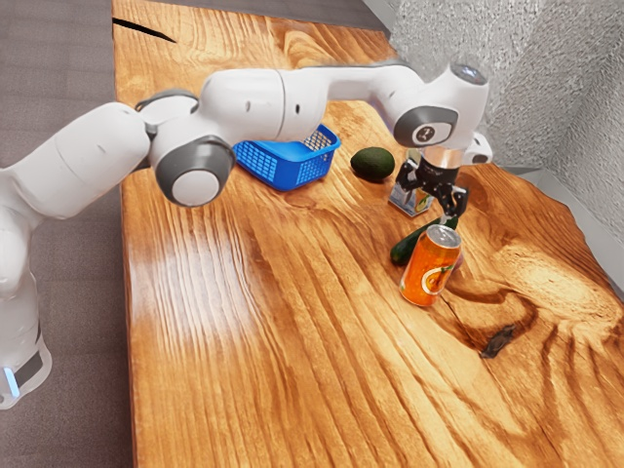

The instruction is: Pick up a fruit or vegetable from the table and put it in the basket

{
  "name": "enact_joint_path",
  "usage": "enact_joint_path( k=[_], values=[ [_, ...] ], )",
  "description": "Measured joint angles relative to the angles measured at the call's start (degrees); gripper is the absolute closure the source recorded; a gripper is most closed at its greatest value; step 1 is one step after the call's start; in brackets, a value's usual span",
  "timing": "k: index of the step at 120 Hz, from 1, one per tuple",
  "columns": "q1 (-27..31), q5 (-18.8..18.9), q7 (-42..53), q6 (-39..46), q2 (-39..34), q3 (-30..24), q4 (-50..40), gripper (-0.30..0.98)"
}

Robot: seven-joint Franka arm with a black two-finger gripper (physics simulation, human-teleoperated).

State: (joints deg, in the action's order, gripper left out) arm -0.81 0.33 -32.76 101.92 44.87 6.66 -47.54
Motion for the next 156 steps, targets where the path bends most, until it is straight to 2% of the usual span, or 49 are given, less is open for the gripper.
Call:
enact_joint_path(
  k=[61,156],
  values=[
    [0.3,-0.1,1.1,5.3,2.6,-0.5,0.0,0.0],
    [0.7,-0.2,2.0,8.7,5.7,-0.6,0.0,0.0]
  ],
)
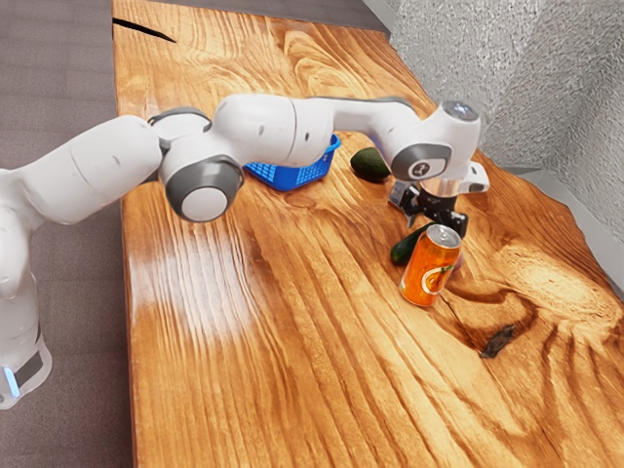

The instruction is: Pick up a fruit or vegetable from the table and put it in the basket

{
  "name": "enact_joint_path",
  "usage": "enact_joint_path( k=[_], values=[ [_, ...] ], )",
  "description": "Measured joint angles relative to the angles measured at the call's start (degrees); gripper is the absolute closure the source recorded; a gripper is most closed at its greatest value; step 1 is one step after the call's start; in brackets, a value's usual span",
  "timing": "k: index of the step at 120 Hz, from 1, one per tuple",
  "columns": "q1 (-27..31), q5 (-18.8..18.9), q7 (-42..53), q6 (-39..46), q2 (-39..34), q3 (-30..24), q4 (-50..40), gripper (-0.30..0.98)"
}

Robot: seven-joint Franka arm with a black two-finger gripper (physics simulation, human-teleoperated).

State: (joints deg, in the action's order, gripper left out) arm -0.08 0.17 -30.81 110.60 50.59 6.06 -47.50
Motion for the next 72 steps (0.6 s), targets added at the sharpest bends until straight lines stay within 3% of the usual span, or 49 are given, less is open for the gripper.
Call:
enact_joint_path(
  k=[51,72],
  values=[
    [0.6,-0.1,0.0,1.3,0.4,0.1,0.0,0.0],
    [0.6,-0.1,-0.1,1.6,0.5,0.1,-0.1,0.2]
  ],
)
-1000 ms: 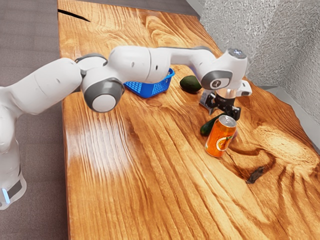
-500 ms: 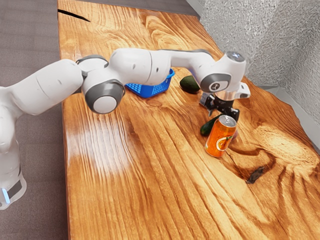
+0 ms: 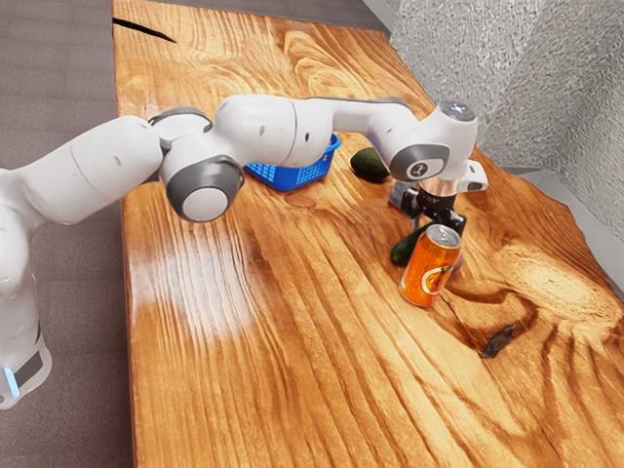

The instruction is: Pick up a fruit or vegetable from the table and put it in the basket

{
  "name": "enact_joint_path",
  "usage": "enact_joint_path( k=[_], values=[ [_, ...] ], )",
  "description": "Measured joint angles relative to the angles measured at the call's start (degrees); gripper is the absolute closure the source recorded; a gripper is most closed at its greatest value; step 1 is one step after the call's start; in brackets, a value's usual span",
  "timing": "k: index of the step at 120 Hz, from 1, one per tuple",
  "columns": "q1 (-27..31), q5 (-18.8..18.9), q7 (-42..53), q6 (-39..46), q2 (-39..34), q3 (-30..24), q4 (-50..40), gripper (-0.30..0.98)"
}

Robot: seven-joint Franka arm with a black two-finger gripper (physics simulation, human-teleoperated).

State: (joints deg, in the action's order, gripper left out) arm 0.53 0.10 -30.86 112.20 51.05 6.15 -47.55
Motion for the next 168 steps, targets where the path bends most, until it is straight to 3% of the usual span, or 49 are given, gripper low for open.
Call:
enact_joint_path(
  k=[13,26,100,168],
  values=[
    [0.0,0.1,0.0,0.1,0.0,0.0,0.0,0.38],
    [0.1,0.5,-0.1,0.1,0.0,0.1,0.0,0.44],
    [0.1,1.7,-0.1,-0.7,-0.7,0.0,0.4,0.45],
    [0.1,1.4,0.2,-9.2,-4.0,-0.1,4.4,0.47]
  ],
)
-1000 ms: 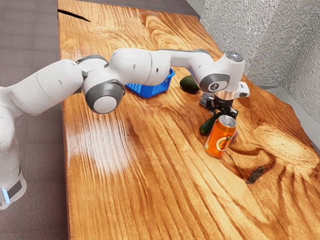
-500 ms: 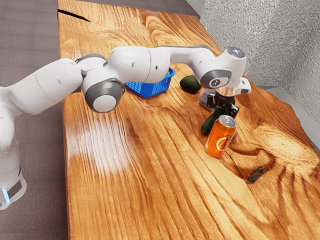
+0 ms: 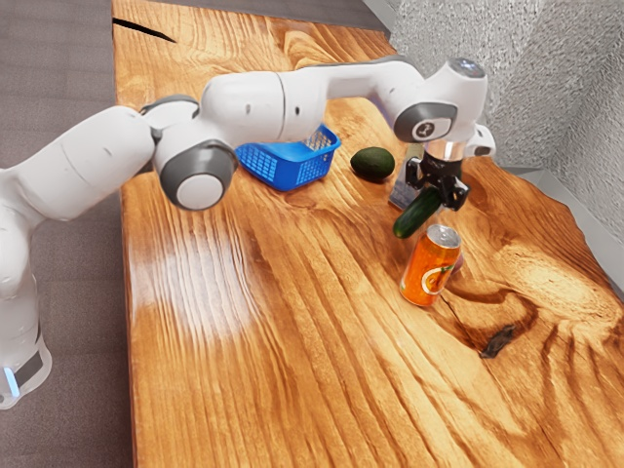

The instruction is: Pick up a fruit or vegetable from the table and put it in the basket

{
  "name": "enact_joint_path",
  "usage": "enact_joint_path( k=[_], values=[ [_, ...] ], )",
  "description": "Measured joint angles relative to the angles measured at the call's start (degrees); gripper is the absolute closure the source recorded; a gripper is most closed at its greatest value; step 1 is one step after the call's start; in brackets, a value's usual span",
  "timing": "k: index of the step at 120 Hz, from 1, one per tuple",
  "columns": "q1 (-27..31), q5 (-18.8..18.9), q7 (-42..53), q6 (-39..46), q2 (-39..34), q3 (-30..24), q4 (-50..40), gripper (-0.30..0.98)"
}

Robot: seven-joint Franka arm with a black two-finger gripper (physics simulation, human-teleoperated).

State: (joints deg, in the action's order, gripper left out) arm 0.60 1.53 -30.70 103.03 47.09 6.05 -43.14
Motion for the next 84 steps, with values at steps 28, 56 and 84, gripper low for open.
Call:
enact_joint_path(
  k=[28,56,84],
  values=[
    [-0.1,-0.1,0.2,-1.6,-1.6,-0.3,2.0,0.47],
    [-0.5,-0.2,0.4,-2.1,-4.4,-2.0,3.1,0.48],
    [-1.2,-0.2,0.3,-4.9,-14.2,-4.3,3.1,0.49]
  ],
)
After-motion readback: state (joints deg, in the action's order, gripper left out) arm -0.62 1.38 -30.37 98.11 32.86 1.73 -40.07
